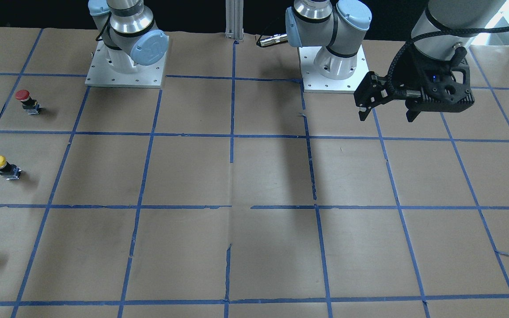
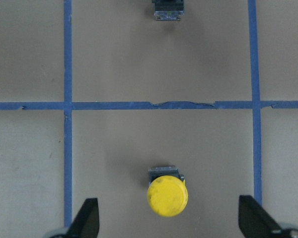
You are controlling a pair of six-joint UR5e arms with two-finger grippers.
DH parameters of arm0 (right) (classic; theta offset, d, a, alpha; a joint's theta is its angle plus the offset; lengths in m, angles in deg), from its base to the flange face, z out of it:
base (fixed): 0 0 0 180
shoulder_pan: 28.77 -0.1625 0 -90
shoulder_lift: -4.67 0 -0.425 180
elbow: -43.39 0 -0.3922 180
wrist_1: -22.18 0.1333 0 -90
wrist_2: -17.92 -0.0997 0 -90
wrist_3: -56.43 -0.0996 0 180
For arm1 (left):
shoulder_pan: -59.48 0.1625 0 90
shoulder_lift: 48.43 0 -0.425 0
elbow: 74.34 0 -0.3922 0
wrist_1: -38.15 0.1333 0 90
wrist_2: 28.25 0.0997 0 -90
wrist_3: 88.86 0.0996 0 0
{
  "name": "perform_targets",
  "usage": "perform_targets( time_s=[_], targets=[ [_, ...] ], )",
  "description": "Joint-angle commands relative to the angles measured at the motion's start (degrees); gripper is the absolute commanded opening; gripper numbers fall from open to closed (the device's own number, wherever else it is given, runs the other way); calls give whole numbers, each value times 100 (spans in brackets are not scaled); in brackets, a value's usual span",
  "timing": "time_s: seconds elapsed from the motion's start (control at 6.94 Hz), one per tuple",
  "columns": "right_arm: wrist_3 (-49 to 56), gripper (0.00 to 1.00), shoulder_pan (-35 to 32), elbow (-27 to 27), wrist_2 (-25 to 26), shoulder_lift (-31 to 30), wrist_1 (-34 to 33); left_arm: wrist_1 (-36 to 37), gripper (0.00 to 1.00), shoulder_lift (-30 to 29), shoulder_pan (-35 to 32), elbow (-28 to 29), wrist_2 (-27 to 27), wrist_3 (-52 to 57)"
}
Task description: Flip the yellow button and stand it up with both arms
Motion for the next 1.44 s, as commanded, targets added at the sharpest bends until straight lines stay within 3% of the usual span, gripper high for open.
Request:
perform_targets(
  time_s=[0.0, 0.43, 0.72, 1.01, 1.3],
  targets=[
    [-830, 100, -915, 969, 690, -75, 1642, -171, 100, 17, 6, 61, 6, 9],
    [-2622, 100, -2233, 1333, 648, -696, 2842, -216, 100, 17, 173, 88, -3, 0],
    [-3170, 100, -3174, 1394, 675, -1154, 3737, -251, 100, 8, 173, 132, 6, -174],
    [-3984, 100, -4027, 1439, 684, -1165, 3751, -330, 100, 8, 173, 132, -3, -281],
    [-3910, 100, -4101, 1412, 658, -1156, 3620, -339, 100, 8, 173, 132, -3, -273]
  ],
)
